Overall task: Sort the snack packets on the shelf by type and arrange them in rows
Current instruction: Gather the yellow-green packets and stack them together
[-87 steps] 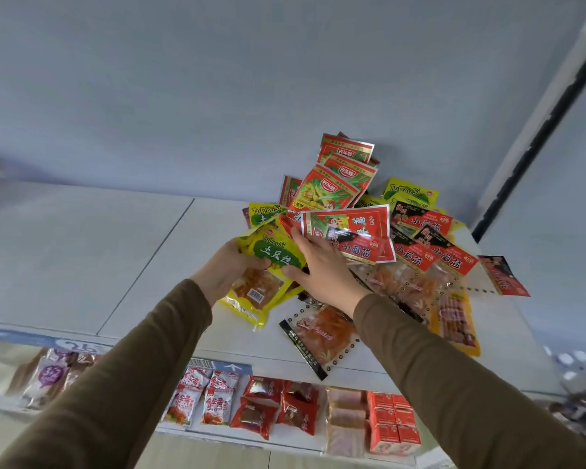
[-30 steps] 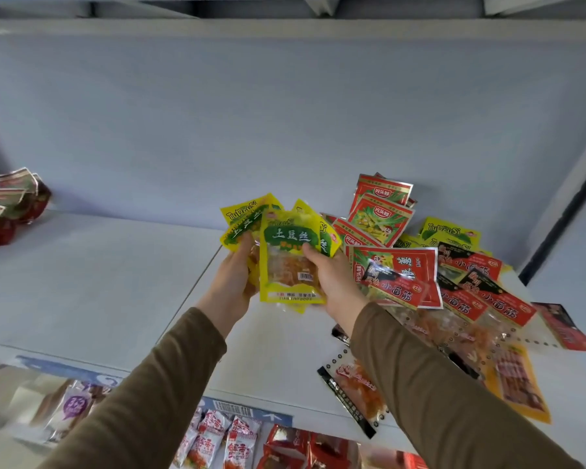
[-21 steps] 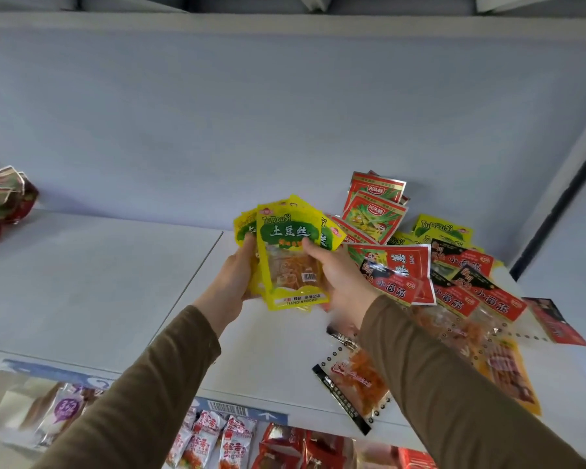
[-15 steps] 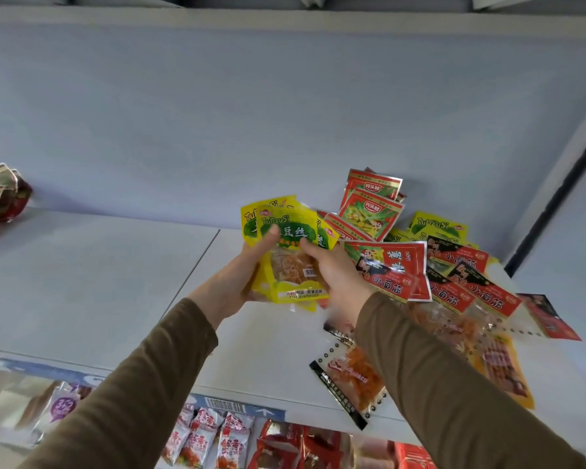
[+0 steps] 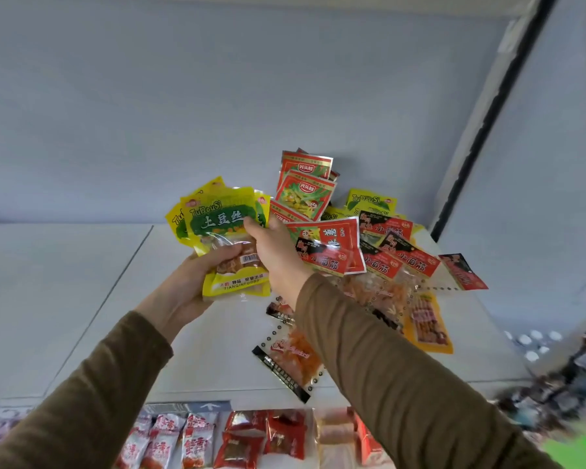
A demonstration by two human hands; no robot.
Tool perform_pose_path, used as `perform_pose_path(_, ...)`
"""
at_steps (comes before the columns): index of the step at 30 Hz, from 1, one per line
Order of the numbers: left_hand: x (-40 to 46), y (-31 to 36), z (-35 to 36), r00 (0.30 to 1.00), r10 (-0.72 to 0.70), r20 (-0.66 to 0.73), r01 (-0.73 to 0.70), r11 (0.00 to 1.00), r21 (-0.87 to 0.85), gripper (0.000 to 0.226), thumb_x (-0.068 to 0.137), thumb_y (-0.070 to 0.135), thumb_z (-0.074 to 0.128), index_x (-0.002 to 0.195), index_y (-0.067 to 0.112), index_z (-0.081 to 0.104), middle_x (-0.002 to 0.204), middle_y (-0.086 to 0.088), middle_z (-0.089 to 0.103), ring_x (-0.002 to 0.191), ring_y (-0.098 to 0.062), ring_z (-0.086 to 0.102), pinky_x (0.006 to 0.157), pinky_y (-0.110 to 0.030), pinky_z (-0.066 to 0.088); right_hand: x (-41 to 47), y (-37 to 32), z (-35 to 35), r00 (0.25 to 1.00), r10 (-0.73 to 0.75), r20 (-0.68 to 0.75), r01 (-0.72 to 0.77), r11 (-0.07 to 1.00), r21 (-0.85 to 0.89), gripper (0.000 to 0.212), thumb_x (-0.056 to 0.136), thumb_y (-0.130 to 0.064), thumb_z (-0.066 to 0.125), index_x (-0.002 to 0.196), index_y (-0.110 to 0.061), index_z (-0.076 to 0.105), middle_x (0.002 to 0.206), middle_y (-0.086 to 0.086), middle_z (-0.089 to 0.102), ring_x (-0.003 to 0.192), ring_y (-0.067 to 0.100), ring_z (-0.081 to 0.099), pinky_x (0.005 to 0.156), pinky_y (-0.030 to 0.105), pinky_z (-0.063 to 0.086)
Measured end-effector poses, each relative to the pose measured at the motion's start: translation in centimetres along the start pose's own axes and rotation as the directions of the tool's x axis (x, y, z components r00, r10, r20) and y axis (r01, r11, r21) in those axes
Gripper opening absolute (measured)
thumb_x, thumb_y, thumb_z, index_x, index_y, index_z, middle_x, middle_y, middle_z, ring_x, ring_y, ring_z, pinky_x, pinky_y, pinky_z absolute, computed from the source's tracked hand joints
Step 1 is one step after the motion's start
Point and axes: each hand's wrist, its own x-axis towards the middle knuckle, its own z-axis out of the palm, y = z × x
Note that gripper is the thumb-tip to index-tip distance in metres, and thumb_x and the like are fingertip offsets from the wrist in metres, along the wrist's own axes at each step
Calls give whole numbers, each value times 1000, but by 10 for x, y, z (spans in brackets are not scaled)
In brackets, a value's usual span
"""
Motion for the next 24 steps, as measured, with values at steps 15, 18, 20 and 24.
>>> perform_pose_path(15,32,-24,75,998,-8,61,8,1000,-8,60,82,18,74,139,4,59,119,-19,74,88,-31,78,64,-41,64,53,-35,-250,860,-290,-419,-19,803,-596,62,95,-45,65,146,-14,48,146,6,54,117,22,63,102,26,50)
perform_pose_path(18,36,-24,90,998,-21,57,21,1000,-16,60,83,16,74,139,2,58,116,-20,75,84,-31,78,60,-38,63,77,-34,-268,904,-131,-407,-181,744,-643,77,90,-51,70,148,-8,44,149,12,53,130,33,54,110,47,44)
perform_pose_path(20,38,-23,96,999,-16,48,17,1000,-19,59,83,14,74,138,1,58,112,-19,76,80,-31,78,53,-34,61,89,-32,-271,920,-17,-392,-268,703,-659,76,89,-52,73,140,-1,51,137,17,61,115,34,62,101,43,50)
perform_pose_path(24,43,-21,98,1000,-15,28,16,1000,-12,60,82,15,75,138,2,58,116,-20,75,86,-31,78,60,-36,62,108,-29,-268,926,163,-341,-340,755,-560,57,88,-41,78,121,2,60,99,12,68,78,26,65,62,35,54)
